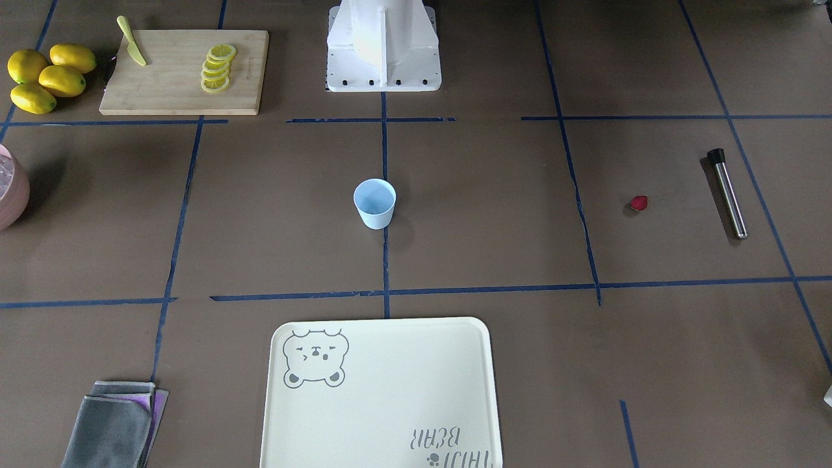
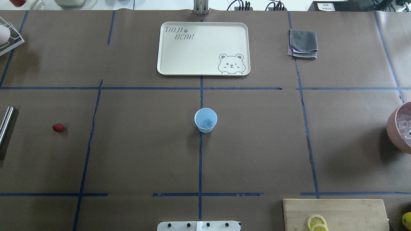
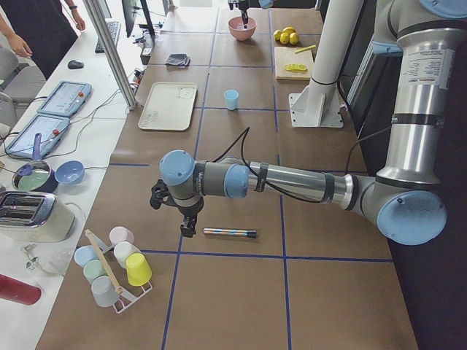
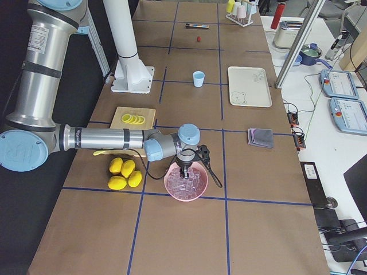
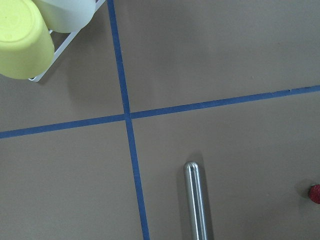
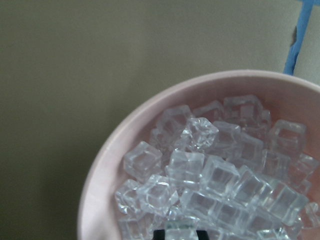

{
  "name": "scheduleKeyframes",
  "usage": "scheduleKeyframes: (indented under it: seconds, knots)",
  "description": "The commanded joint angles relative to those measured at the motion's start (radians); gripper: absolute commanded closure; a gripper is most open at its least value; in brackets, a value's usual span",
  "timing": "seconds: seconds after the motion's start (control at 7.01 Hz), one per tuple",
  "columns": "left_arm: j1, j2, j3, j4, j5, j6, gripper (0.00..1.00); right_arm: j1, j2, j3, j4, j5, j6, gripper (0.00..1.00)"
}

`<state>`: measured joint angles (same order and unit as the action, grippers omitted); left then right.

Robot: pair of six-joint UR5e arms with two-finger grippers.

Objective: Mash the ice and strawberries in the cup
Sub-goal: 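Carry the ice cube with the right gripper over the light-blue cup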

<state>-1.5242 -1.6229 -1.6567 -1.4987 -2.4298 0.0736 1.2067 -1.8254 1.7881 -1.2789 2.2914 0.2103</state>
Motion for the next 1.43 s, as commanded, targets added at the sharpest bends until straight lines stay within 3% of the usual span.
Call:
scheduleKeyframes:
  seconds: [0.0, 0.14, 0.43, 0.71, 1.0, 1.28]
  knots:
    - [-0.001, 0.0, 0.0, 0.0, 0.0, 0.0, 0.0, 0.074, -0.009, 0.145, -0.037, 0.028, -0.003, 1.0]
    - [-0.001, 0.0, 0.0, 0.0, 0.0, 0.0, 0.0, 0.074, 0.03, 0.218, -0.121, 0.025, 0.014, 1.0]
    - [0.001, 0.0, 0.002, 0.0, 0.0, 0.0, 0.0, 0.022, 0.24, 0.226, -0.264, 0.026, 0.114, 1.0]
    - [-0.001, 0.0, 0.002, 0.002, 0.0, 0.0, 0.0, -0.195, 0.48, 0.221, -0.353, -0.016, 0.44, 1.0]
    - [-0.001, 0.002, 0.003, 0.002, 0.0, 0.0, 0.0, -0.416, 0.738, 0.202, -0.504, -0.163, 0.735, 1.0]
    - [0.001, 0.002, 0.011, 0.002, 0.0, 0.002, 0.0, -0.573, 0.952, 0.096, -0.54, -0.286, 0.939, 1.0]
